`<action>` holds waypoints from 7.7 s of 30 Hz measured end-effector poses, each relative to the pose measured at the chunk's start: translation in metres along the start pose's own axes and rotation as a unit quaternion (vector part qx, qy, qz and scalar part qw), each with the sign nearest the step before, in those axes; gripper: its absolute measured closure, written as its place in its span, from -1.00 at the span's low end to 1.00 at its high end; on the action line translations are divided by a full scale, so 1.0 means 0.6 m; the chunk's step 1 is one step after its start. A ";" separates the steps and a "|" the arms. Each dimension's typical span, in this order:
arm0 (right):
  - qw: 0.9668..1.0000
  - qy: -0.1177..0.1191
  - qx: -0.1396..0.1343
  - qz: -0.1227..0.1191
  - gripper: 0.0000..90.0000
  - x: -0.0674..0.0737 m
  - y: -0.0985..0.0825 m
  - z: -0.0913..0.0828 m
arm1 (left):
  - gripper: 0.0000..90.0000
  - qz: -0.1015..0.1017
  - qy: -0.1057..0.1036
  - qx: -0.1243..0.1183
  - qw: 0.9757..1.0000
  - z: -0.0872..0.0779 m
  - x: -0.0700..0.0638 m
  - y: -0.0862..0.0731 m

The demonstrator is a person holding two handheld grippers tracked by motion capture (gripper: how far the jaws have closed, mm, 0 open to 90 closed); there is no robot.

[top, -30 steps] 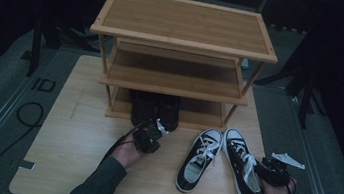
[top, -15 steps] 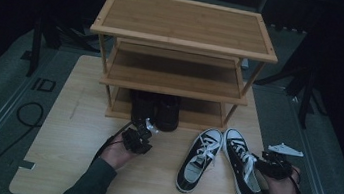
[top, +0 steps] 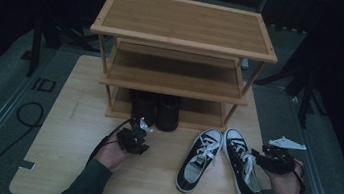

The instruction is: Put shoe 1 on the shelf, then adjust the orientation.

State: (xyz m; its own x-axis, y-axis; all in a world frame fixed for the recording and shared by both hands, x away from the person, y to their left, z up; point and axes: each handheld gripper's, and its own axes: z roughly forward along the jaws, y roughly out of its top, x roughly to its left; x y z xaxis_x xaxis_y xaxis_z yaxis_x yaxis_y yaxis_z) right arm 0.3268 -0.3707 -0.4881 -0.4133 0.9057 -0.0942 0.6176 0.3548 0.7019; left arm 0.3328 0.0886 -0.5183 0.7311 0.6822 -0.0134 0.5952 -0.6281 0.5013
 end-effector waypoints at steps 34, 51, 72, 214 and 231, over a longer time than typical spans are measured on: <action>0.989 0.117 0.034 -0.081 -0.10 0.087 0.060 -0.024 | 0.49 -0.010 -0.004 -0.004 1.000 -0.001 0.001 -0.001; 0.983 0.145 0.051 -0.097 -0.43 0.131 0.067 -0.012 | 0.47 -0.013 -0.004 -0.002 1.000 -0.003 0.000 -0.006; 0.977 0.175 0.061 -0.107 -0.57 0.185 0.078 0.011 | 0.47 -0.016 -0.006 0.002 1.000 0.001 -0.001 -0.010; 0.986 0.051 0.153 -0.033 0.86 0.043 0.014 0.016 | 0.46 -0.016 -0.012 0.017 1.000 0.012 0.001 -0.017; 0.991 0.076 0.102 -0.041 0.88 0.063 0.034 0.009 | 0.46 -0.019 -0.012 0.017 1.000 0.013 0.001 -0.018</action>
State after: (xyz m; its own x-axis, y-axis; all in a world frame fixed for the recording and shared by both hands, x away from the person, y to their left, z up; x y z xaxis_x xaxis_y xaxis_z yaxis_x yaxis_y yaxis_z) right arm 0.3273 -0.3277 -0.4815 -0.5539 0.8321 -0.0274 0.6937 0.4795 0.5375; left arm 0.3293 0.0929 -0.5304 0.7149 0.6972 -0.0532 0.6340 -0.6143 0.4698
